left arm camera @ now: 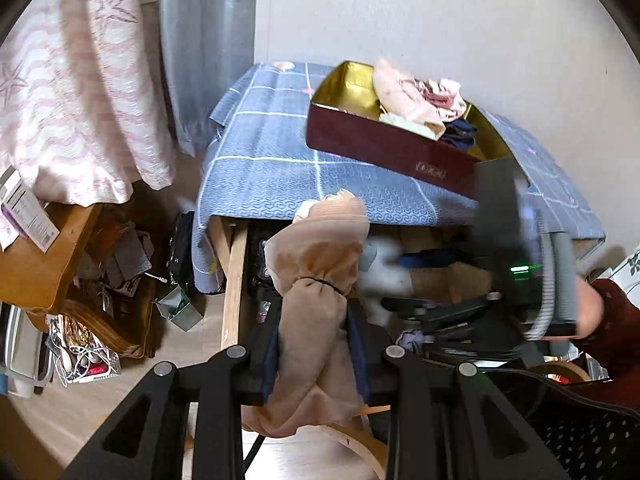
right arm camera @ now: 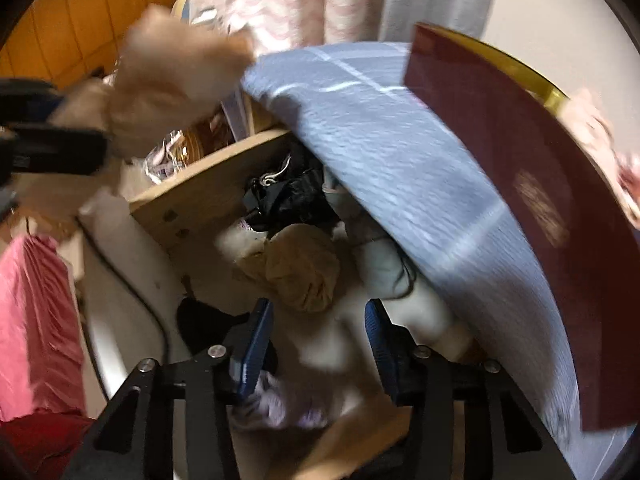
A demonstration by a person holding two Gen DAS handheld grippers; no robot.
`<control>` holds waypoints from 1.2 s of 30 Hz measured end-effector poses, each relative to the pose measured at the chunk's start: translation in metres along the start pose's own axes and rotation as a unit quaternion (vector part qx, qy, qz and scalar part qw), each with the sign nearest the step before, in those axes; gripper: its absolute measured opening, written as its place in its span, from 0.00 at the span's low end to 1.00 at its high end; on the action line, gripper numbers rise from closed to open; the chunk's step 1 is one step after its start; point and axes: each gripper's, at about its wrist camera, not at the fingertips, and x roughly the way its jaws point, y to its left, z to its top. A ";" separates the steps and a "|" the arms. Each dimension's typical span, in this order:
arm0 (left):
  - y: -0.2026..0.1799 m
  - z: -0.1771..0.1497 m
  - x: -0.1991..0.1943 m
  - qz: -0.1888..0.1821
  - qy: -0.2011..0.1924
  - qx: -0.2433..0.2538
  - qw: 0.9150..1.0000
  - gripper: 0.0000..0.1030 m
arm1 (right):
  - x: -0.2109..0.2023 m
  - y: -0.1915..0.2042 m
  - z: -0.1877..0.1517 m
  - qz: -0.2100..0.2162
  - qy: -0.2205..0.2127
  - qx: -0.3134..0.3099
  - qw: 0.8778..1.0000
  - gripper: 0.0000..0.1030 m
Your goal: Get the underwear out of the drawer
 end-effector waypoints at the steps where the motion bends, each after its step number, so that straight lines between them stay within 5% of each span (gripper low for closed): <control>1: 0.001 -0.002 -0.002 0.001 -0.003 -0.003 1.000 0.29 | 0.007 0.002 0.004 -0.001 0.009 -0.008 1.000 0.47; 9: 0.007 -0.009 -0.013 -0.005 -0.029 -0.034 0.999 0.29 | 0.046 0.020 0.028 -0.021 0.065 -0.070 0.995 0.47; 23: 0.013 -0.014 -0.015 -0.001 -0.032 -0.050 0.998 0.29 | 0.092 0.015 0.051 -0.011 0.129 -0.059 0.990 0.48; 29: 0.013 -0.015 -0.013 0.003 -0.031 -0.051 0.998 0.29 | 0.080 0.018 0.051 -0.010 0.120 -0.064 0.991 0.19; 36: 0.007 -0.014 -0.013 0.010 -0.035 -0.047 0.998 0.29 | 0.032 0.007 0.039 -0.021 0.079 -0.049 0.995 0.12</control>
